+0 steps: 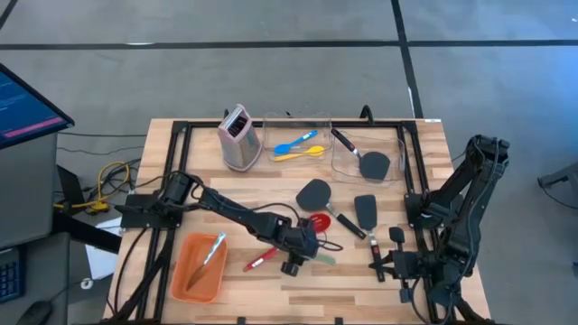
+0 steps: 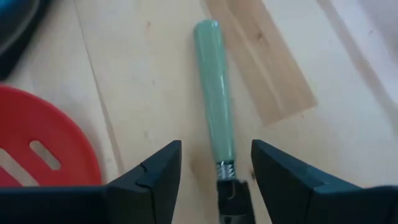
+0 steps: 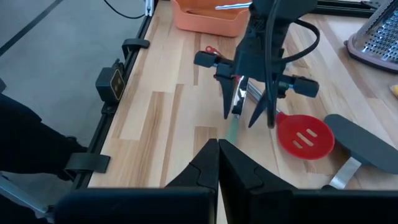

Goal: Pick & Place Kitchen Items
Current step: Put the green knife in the orange bin

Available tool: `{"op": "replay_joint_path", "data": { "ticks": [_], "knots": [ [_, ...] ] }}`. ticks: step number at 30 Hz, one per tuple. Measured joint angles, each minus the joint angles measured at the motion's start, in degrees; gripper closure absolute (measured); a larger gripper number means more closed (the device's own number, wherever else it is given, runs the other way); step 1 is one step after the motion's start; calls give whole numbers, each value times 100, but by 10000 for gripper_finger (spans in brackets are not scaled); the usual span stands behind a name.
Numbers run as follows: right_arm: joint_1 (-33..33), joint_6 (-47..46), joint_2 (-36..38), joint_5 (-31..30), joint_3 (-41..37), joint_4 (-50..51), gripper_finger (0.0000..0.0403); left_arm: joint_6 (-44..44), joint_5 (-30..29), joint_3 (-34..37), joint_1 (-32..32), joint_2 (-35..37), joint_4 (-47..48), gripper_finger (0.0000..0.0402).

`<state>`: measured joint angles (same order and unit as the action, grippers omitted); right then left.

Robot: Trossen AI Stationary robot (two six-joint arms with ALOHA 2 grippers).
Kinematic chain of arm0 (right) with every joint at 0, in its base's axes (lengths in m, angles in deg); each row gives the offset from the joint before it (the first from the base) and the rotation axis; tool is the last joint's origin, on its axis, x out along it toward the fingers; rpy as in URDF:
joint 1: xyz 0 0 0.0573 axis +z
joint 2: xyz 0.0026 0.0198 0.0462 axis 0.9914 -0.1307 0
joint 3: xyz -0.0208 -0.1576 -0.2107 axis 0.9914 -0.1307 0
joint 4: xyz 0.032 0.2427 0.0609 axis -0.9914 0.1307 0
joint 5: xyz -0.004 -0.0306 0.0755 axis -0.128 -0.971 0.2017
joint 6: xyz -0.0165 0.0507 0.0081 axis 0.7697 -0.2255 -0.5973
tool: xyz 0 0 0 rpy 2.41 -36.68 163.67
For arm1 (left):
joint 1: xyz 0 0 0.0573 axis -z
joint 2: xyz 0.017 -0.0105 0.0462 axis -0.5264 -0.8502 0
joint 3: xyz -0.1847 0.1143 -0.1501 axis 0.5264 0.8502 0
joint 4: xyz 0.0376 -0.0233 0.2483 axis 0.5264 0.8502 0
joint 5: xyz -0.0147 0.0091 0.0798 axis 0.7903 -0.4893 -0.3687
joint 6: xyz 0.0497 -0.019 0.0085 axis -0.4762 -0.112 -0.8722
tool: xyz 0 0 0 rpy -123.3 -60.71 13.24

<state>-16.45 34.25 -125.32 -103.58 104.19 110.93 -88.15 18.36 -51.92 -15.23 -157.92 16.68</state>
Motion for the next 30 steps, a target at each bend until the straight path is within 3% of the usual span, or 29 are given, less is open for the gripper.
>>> {"op": "replay_joint_path", "data": {
  "ticks": [18, 30],
  "knots": [
    [0, 0, 0, -7, 0, -3, 403, 515, 233, -13, 9, -203, -67, 249],
    [0, 0, 0, -7, 0, -5, 403, 840, 189, -13, 12, -203, -72, 326]
  ]
}}
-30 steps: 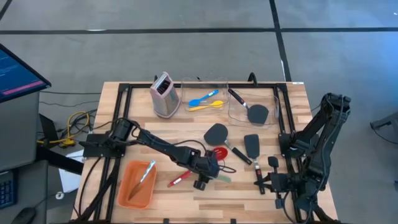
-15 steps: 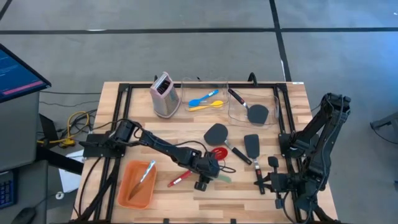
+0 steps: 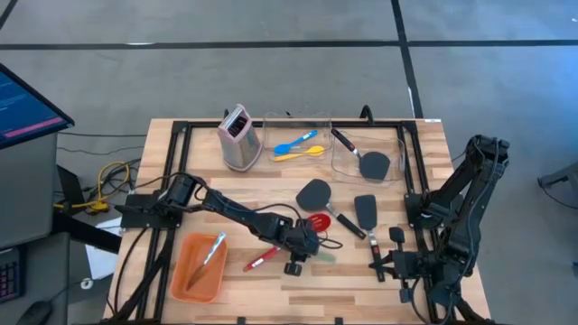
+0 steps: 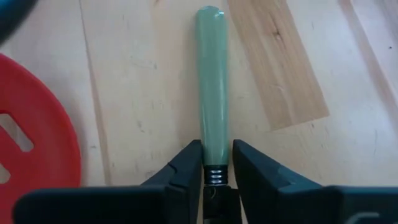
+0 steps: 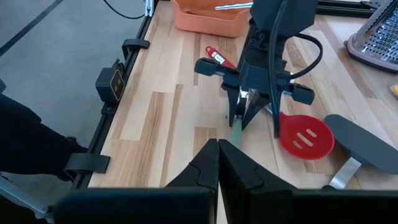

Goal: Pick & Place Kitchen Items
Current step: Put the green knife in the orange bin

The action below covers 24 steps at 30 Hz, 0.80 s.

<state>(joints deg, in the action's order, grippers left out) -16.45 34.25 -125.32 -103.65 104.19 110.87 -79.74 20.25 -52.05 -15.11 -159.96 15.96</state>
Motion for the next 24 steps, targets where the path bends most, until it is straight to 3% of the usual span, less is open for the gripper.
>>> {"op": "replay_joint_path", "data": {
  "ticks": [10, 15, 24],
  "knots": [
    [0, 2, 0, 6, 0, 2, 403, -16, 105, 19, 60, 98, -20, 374],
    [0, 46, 0, -16, 0, 2, 403, -50, 28, 20, 62, 470, -70, 389],
    [0, 61, 0, -136, 0, 0, 403, -349, -1310, 15, 83, 2082, 256, 390]
  ]
}}
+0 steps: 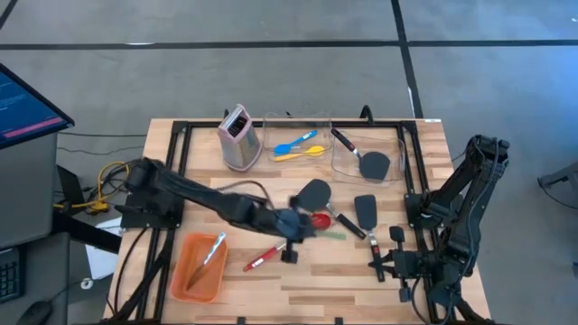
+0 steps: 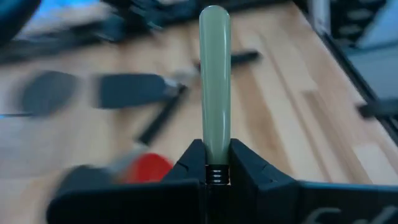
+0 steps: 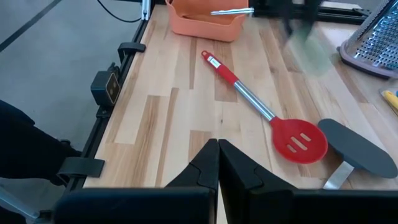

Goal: Pick & Place Kitchen Items
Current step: Put the green knife in the orange bin

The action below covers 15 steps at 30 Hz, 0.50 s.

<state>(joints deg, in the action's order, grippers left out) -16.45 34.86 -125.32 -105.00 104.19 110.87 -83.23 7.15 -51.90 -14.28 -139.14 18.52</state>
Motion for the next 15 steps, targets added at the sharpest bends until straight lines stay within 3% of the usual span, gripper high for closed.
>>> {"op": "replay_joint_path", "data": {
  "ticks": [8, 15],
  "knots": [
    [-2, 0, 0, -2, 0, 2, 403, 770, -2205, 120, 460, 1734, 1036, 390],
    [0, 123, 0, -4, 0, 24, 403, 2235, -3625, 1249, 1325, 3232, 1147, 390]
  ]
}}
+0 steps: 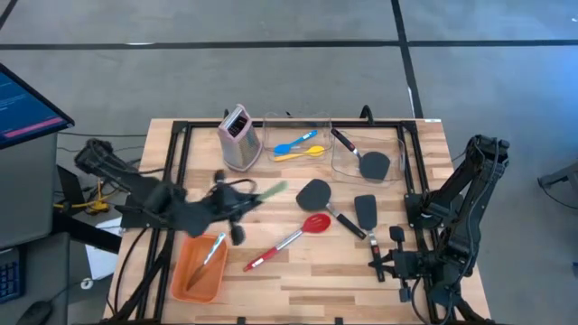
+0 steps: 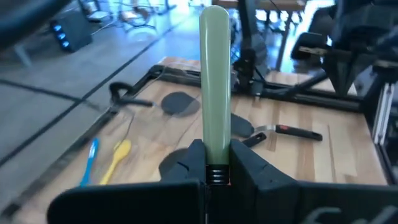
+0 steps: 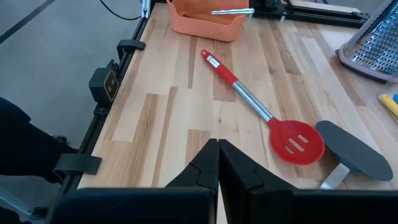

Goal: Pick & Place Kitchen Items
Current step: Put the green knife in the orange bin

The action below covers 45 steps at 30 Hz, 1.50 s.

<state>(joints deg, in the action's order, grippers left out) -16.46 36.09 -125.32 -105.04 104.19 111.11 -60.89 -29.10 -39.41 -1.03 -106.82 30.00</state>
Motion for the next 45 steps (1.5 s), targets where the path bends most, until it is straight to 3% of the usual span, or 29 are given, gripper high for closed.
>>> {"op": "replay_joint_path", "data": {
  "ticks": [7, 15, 29, 38, 45],
  "knots": [
    [0, 119, 0, 0, 0, 2, 403, 2201, -1233, 1698, 1024, 755, 2, 391],
    [0, 119, 0, -2, 0, -21, 403, 4412, -1259, 2907, 1555, 688, -19, 391],
    [-17, 119, 0, -490, 0, -218, 403, 4874, -1283, 3171, 2240, 688, 37, 392],
    [-19, -376, 0, -748, 0, -219, 403, 6081, -1452, 3818, 2681, 688, 40, 392],
    [-22, -589, -2, -1081, 0, -219, 403, 6477, -1436, 3986, 3066, 688, 37, 392]
  ]
}}
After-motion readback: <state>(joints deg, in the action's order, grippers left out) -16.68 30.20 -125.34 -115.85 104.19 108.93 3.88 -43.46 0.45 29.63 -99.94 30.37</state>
